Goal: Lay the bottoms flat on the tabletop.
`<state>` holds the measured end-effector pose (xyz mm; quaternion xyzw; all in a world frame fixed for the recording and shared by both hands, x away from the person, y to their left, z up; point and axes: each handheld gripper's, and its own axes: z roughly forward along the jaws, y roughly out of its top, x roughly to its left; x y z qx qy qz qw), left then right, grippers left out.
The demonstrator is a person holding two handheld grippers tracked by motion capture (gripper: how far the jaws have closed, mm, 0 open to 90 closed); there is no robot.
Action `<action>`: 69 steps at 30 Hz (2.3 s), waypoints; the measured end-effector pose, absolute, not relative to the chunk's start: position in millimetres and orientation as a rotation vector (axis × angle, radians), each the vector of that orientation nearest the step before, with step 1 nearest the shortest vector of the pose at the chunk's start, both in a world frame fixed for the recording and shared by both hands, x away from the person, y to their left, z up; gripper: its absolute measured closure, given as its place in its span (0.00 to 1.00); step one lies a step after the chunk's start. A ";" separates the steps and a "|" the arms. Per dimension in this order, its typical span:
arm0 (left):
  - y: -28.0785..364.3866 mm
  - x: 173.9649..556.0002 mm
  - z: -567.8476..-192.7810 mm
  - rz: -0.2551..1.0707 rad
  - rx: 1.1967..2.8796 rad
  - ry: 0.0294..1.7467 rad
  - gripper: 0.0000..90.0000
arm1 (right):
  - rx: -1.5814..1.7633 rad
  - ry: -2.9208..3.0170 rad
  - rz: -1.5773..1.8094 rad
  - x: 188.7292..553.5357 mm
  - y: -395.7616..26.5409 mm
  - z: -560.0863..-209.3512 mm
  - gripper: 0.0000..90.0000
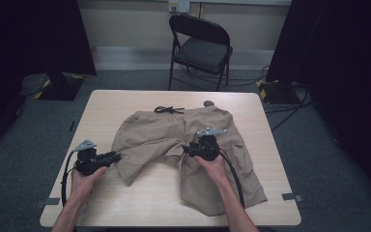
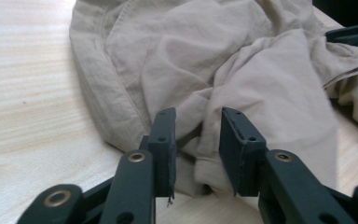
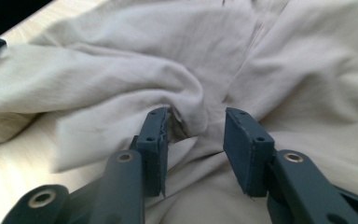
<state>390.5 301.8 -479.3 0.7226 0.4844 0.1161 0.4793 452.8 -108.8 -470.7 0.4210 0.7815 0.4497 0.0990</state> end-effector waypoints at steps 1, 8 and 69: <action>301.9 388.9 -476.4 0.291 1.769 1.173 0.73 | 1.237 2.300 1.347 449.6 -110.8 -466.5 0.67; 296.4 371.8 -462.0 0.267 1.794 1.078 0.76 | 1.113 2.313 1.449 425.0 -107.9 -446.1 0.65; 270.0 370.4 -492.3 0.094 1.859 1.039 0.96 | 1.199 2.275 1.367 422.5 -111.9 -464.6 0.95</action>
